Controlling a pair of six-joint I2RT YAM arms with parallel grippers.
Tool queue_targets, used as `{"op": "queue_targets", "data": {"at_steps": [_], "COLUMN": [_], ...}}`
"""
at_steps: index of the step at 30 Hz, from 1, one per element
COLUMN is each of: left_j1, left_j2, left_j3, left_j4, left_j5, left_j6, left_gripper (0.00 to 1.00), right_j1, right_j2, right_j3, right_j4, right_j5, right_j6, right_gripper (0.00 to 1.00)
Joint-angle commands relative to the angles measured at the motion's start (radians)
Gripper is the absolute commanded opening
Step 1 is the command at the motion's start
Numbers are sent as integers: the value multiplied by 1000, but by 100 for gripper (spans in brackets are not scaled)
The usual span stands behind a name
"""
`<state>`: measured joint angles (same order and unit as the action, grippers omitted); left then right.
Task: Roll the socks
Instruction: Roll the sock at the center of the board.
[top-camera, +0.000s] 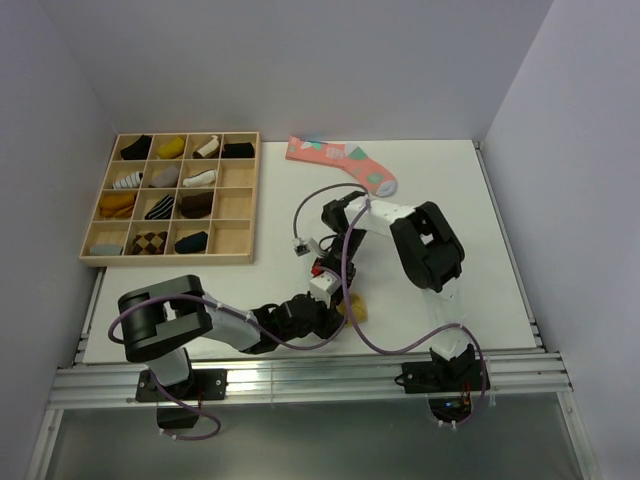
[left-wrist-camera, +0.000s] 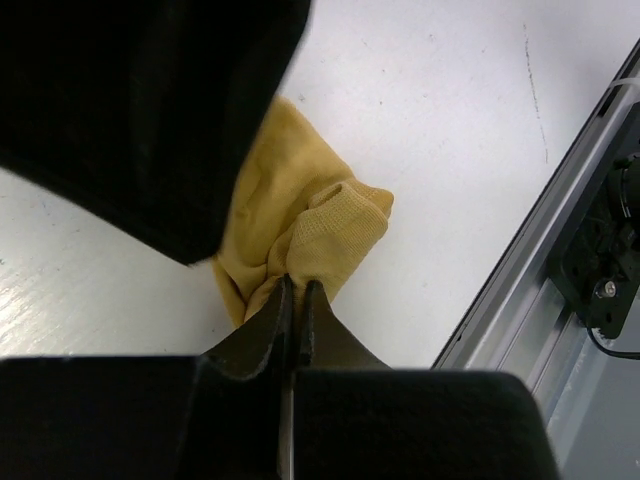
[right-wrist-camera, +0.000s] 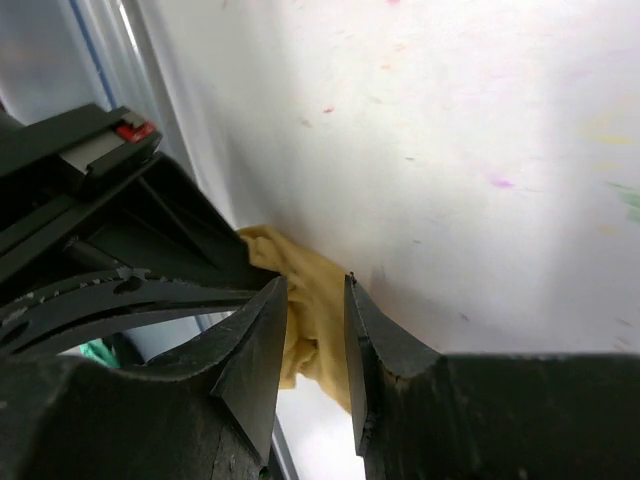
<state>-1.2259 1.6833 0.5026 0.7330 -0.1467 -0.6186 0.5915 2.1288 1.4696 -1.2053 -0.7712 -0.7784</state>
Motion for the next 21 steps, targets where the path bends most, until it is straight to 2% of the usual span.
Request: {"op": "queue_targets", "data": {"at_steps": [1,8,11,17,21], "left_j1": [-18,-20,-20,-20,-18], "left_j2": [36,47,50,53,55], "left_j3": [-7,8,13,16,19], "left_j4": [-80,-98,-104,-110,-112], "left_j5": [10,2,1,-1,1], "left_j6": [-26,-32,-30,-30,-30], "left_gripper": [0,0,0,0,0], "right_j1": [-42,-97,-120,-142,-142], "right_j2": [-67,-174,-219,-228,-241], "right_j3": [18,-40,-83,-152,-209], "right_j4": [79,162,188,125,191], "right_j5": [0,90,141,115,153], "right_j6": [56,134,130,53,73], "right_gripper": [37,38,42,47,48]}}
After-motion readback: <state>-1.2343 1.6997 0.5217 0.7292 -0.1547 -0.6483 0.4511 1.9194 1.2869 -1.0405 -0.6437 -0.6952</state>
